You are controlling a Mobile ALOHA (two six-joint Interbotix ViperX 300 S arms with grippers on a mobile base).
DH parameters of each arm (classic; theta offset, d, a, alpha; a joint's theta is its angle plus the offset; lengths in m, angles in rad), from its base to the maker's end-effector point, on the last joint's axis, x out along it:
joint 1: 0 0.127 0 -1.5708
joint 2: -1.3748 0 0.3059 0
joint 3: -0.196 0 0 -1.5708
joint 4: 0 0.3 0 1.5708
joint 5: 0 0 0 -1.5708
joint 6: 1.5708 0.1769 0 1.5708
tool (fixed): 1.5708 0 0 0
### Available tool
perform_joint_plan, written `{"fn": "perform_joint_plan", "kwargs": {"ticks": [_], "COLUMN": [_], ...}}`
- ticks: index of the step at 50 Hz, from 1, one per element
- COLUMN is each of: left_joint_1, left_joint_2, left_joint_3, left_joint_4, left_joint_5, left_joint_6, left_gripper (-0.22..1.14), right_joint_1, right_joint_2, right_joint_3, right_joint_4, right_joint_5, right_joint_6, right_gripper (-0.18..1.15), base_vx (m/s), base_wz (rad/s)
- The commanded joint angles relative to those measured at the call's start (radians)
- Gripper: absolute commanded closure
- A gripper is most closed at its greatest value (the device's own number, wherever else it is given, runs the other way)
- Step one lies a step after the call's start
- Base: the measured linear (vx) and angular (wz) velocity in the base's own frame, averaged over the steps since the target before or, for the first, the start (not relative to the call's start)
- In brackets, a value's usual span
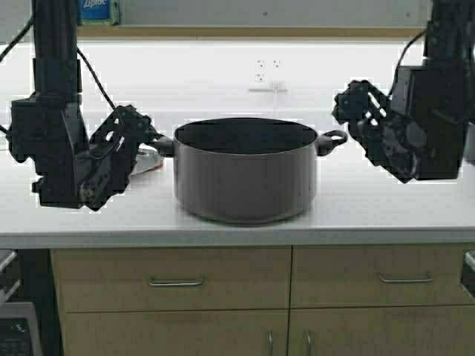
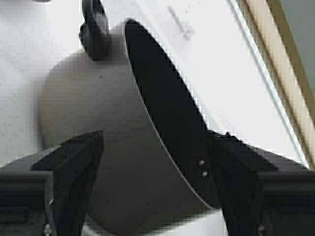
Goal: Open the cabinet, put the pot inside, then close it
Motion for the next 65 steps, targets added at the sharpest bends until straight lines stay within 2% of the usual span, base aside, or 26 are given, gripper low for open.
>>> {"fn": "perform_joint_plan", "kwargs": {"ticks": [1, 10, 21, 48, 55, 65], "left_joint_1": [0.067, 0.147, 0.173, 0.173, 0.186, 0.222], "left_joint_2": [0.028, 0.072, 0.074, 0.094, 0.121, 0.189], "left_joint_3": [-0.063, -0.123, -0.183, -0.170, -0.256, -0.457], "left_joint_4": [0.101, 0.164, 0.233, 0.201, 0.198, 0.209], "left_joint_5": [-0.009, -0.015, -0.015, -0.015, -0.002, 0.132], "left_joint_6": [-0.058, -0.081, -0.078, -0.069, -0.048, -0.052], "left_gripper": [-0.03, -0.03, -0.03, -0.03, -0.03, -0.03], "right_joint_1": [-0.052, -0.095, -0.106, -0.124, -0.156, -0.225], "right_joint_2": [0.043, 0.126, 0.204, 0.253, 0.318, 0.396], "right_joint_3": [-0.049, -0.146, -0.264, -0.316, -0.431, -0.611], "right_joint_4": [-0.029, -0.083, -0.095, -0.103, -0.127, -0.204], "right_joint_5": [-0.032, -0.041, -0.043, -0.043, -0.032, 0.054], "right_joint_6": [0.052, 0.094, 0.104, 0.117, 0.129, 0.189], "right_gripper": [0.07, 0.07, 0.07, 0.07, 0.07, 0.07], "base_vx": [0.00, 0.01, 0.03, 0.10, 0.06, 0.01], "base_wz": [0.00, 0.02, -0.03, -0.05, 0.05, 0.07]}}
